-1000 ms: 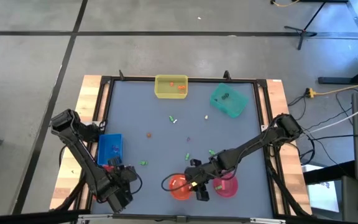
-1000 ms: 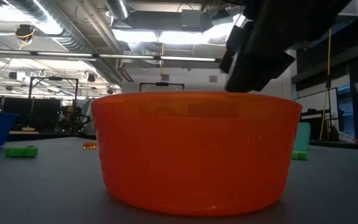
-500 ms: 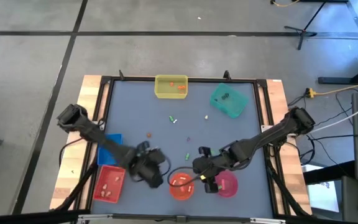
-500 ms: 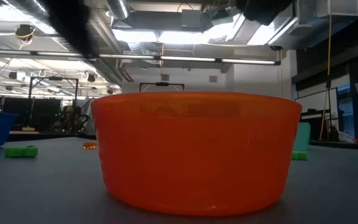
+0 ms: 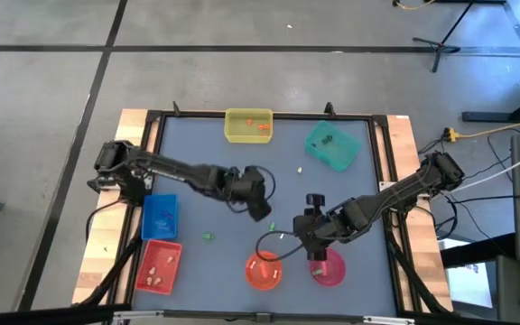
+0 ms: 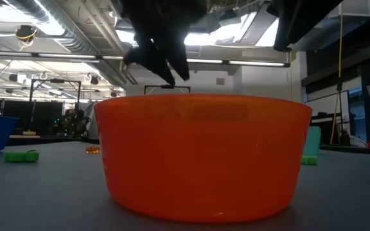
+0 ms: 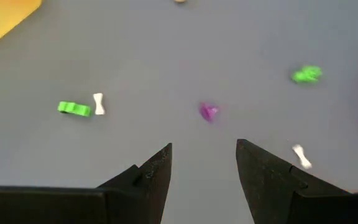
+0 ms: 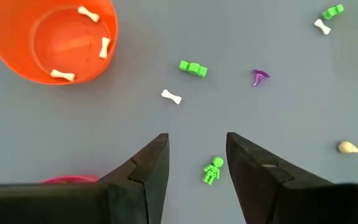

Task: Sort Halloween decoration
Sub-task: Put the purple witch hat toy into the blue bin

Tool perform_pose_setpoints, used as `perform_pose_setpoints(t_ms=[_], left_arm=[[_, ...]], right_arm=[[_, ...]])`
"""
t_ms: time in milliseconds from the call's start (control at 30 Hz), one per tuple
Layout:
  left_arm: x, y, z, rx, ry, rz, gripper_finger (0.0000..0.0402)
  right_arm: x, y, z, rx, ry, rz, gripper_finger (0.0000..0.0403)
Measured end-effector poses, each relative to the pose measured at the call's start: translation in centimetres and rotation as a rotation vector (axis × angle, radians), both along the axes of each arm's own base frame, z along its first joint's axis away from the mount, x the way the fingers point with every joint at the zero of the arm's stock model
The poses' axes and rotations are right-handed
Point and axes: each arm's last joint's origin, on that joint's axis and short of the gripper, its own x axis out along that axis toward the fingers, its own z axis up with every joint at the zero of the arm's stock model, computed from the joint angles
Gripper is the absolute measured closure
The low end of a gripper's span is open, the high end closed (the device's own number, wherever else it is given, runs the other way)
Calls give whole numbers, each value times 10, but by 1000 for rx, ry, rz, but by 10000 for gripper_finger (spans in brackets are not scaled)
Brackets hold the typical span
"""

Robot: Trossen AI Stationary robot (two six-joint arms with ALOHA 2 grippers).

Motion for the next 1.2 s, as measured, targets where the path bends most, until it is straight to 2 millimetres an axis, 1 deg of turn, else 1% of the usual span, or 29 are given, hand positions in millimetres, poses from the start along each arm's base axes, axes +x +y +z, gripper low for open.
perform_pose_setpoints(t_ms=[100, 200, 400, 600, 700, 1033, 1200], left_arm=[[10, 18, -10, -24, -16, 41, 239], [22, 32, -24, -55, -29, 62, 239], [38, 46, -56, -112, -14, 68, 239], [48, 47, -81, -176, 9, 39, 239], [50, 45, -88, -192, 16, 26, 239], [52, 42, -89, -192, 3, 19, 239], [54, 41, -99, -192, 20, 17, 239]], right_arm=[[0, 0, 0, 2, -3, 0, 244], [1, 1, 0, 6, -12, 0, 244], [2, 1, 0, 8, -16, 0, 244], [2, 1, 0, 3, -23, -2, 244], [2, 1, 0, 2, -24, -1, 244], [2, 1, 0, 2, -24, 0, 244], [2, 1, 0, 2, -25, 0, 244]])
